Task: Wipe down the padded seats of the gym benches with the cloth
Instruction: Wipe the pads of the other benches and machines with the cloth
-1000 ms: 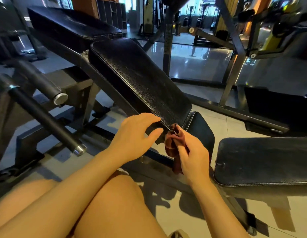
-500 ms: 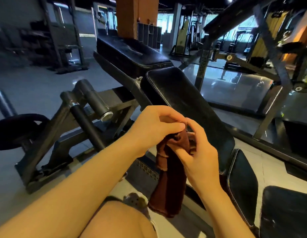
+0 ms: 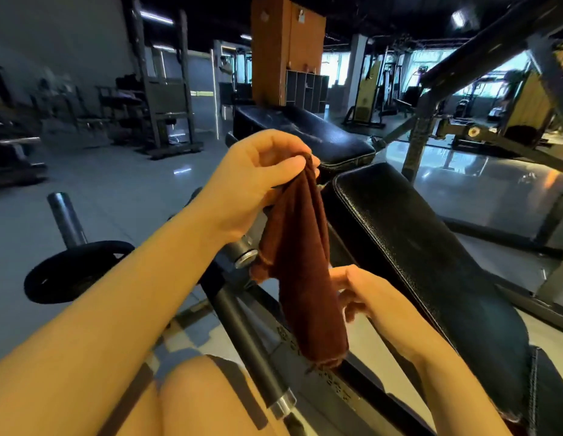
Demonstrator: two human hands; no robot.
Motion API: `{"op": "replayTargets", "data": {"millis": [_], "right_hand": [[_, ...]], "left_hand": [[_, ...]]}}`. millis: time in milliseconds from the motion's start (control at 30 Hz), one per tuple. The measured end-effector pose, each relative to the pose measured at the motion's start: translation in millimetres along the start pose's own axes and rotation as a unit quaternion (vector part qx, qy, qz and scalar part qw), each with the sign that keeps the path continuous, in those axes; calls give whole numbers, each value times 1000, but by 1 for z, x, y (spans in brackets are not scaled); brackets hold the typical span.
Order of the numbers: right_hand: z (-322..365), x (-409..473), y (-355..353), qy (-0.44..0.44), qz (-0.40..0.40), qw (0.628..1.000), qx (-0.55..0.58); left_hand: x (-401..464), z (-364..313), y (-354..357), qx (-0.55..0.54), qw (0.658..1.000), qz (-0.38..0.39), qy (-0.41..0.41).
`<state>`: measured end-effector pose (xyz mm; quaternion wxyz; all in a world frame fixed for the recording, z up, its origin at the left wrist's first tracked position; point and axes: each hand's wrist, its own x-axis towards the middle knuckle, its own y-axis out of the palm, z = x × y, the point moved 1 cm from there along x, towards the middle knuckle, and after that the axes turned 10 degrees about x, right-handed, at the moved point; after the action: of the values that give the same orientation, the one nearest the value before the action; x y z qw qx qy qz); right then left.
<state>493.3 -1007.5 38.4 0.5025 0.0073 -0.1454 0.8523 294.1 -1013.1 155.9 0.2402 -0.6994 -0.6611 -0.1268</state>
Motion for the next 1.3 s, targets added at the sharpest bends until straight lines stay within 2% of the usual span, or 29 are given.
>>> {"op": "replayTargets", "data": {"millis": [67, 167, 300, 433, 500, 567, 633, 733, 833, 900, 933, 1033, 1067, 1133, 1233, 1300], "right_hand": [[7, 12, 10, 0, 24, 999, 48], [11, 35, 31, -15, 34, 999, 14], [13, 62, 51, -34, -47, 996, -72], [30, 64, 43, -33, -155, 985, -72], [44, 62, 35, -73, -193, 970, -125], [61, 61, 26, -169, -229, 934, -218], [84, 67, 17, -255, -261, 874, -322], [125, 93, 0, -313, -305, 800, -411], [161, 140, -20, -332, -320, 771, -438], [172, 180, -33, -310, -292, 779, -461], [173, 199, -36, -287, -260, 796, -465], [152, 234, -38, -129, -134, 860, -475], [139, 238, -37, -69, -121, 864, -484], [119, 238, -36, -18, -130, 868, -479], [109, 243, -39, 31, -117, 877, -466], [112, 251, -42, 59, -94, 878, -466]], "left_hand": [[6, -4, -13, -18, 1000, -12, 17], [12, -3, -32, -21, 999, -16, 27], [16, 2, -59, -21, 999, -34, 19], [22, 7, -91, 13, 997, -75, 0], [25, 12, -107, 31, 995, -89, -27], [26, 23, -119, 44, 993, -91, -60], [25, 33, -125, 53, 991, -94, -81], [28, 43, -125, 25, 993, -88, -70], [38, 51, -121, -58, 993, -87, -49], [47, 58, -121, -91, 990, -95, -54], [52, 62, -122, -84, 990, -97, -57], [61, 79, -127, 47, 994, -64, -74], [63, 86, -130, 98, 991, -36, -85], [70, 104, -136, 156, 984, -11, -91], [92, 122, -141, 202, 977, -57, -50], [107, 128, -143, 252, 964, -87, 17]]}}
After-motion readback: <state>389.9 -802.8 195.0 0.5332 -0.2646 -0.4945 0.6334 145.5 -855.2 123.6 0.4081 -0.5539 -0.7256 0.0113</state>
